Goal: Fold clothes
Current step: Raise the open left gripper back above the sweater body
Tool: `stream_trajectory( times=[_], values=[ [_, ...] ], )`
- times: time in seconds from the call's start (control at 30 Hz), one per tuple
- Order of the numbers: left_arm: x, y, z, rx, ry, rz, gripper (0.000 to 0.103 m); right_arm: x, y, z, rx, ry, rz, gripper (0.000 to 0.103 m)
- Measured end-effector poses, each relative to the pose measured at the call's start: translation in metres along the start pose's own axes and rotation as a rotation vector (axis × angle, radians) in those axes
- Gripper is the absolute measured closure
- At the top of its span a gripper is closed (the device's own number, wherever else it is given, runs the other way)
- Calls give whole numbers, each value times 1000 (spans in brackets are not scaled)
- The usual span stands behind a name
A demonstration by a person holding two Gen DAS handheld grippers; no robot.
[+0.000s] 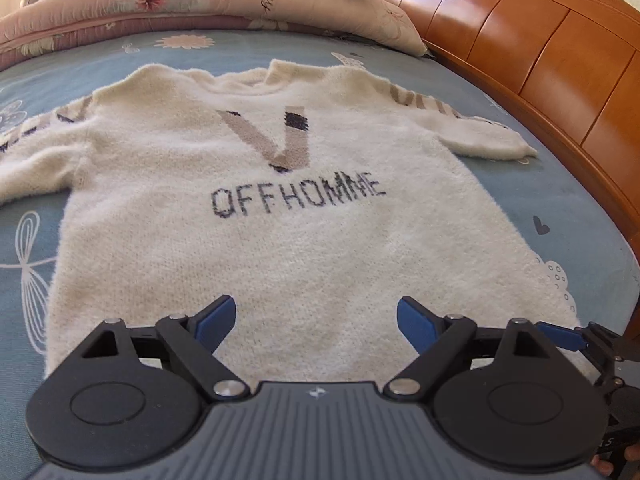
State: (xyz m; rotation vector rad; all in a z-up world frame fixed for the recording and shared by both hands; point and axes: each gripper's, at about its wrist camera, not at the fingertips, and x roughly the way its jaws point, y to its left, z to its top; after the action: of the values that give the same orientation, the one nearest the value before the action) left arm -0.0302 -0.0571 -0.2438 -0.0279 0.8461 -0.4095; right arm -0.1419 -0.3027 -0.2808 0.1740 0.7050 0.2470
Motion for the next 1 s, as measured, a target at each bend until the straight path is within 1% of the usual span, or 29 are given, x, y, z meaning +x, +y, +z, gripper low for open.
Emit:
stream_trajectory(
  times=[0.03, 0.13, 0.23, 0.3, 0.33, 0.37, 0.4, 0.47, 0.53, 0.63, 0.7, 0.83, 0.93, 1.0],
  values=[
    [1, 4, 2, 6, -15, 11, 15, 0, 0, -1, 3, -3, 0, 0],
    [11, 15, 9, 1, -21, 28, 15, 2, -1, -2, 17, -16, -6, 0],
    [21, 26, 14, -9, -21, 40, 14, 6, 7, -5, -34, -20, -41, 0],
    [27, 36, 5, -30, -16, 3, 13, 9, 15, -10, -93, -24, -82, 0],
    [29, 41, 0, -36, -28, -21, 11, 10, 20, -12, -125, -27, -103, 0],
    [28, 43, -3, -36, -49, -45, 7, 12, 24, -15, -154, -36, -123, 0],
    [28, 42, -3, -35, -47, -54, 6, 14, 27, -17, -178, -45, -141, 0],
    [27, 39, -2, -20, -41, -49, 6, 15, 27, -17, -168, -62, -148, 0],
    [26, 40, -6, -24, -55, -56, 6, 17, 26, -16, -150, -78, -153, 0],
    [25, 37, -9, 24, -58, -51, 6, 21, 27, -13, -128, -97, -175, 0],
    [23, 38, -11, 24, -57, -56, 6, 24, 29, -13, -126, -107, -192, 0],
    [16, 46, -16, 2, -44, -86, 6, 27, 33, -14, -123, -119, -218, 0],
    [8, 55, -21, -39, -28, -128, 6, 27, 34, -14, -111, -119, -231, 0],
    [3, 60, -25, -55, -18, -154, 6, 26, 38, -14, -99, -112, -259, 0]
  ],
)
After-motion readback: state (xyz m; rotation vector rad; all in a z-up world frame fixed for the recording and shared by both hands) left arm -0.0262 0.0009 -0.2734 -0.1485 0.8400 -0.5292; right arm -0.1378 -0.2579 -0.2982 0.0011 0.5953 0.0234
